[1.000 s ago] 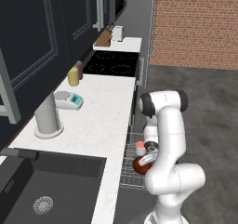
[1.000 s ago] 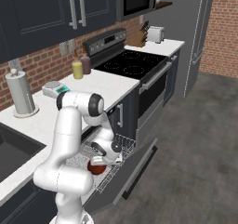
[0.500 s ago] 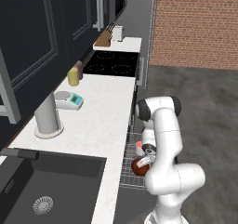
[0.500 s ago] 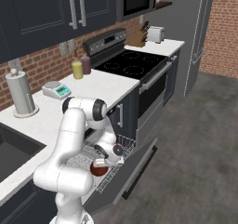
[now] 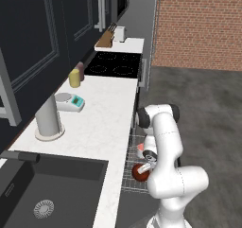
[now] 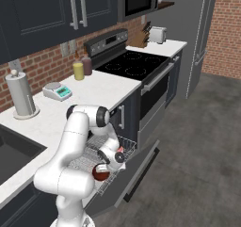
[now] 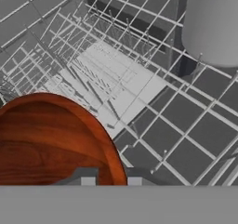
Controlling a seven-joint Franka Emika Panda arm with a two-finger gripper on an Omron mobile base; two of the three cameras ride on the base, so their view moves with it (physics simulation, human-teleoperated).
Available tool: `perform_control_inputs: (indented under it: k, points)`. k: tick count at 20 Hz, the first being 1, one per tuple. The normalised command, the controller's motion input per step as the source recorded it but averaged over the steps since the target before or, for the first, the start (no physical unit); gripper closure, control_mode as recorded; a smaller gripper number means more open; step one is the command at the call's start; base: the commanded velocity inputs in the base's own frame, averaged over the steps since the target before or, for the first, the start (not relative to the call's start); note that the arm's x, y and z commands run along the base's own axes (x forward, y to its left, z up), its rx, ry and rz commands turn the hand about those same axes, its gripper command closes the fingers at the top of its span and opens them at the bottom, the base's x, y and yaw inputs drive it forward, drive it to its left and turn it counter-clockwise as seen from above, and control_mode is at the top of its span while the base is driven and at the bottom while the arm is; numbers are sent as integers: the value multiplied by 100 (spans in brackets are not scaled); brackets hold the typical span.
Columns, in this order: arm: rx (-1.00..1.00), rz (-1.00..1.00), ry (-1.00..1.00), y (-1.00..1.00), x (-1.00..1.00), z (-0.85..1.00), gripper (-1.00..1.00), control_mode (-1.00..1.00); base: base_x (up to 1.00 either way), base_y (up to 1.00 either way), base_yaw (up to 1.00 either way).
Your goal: Pick up the cup and bowl from the counter, place them in the dishwasher, and close the dishwasher door.
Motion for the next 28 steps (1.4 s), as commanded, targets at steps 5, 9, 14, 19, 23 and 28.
perform_control_inputs:
  k: [5,9,14,19,23,28]
  points:
    - [0,0,0,0,24,-54,100,-100,0,0,0]
    - [0,0,0,0,19,-56,-100,-100,0,0,0]
    - [1,0,-4,-2,-5,21,-100,-100,0,0,0]
    - [0,0,0,0,-5,77,-100,-100,0,0,0]
    - [0,0,0,0,-1,57,-100,-100,0,0,0]
    - [0,-2,0,-29,-29,64,-100,-100,0,0,0]
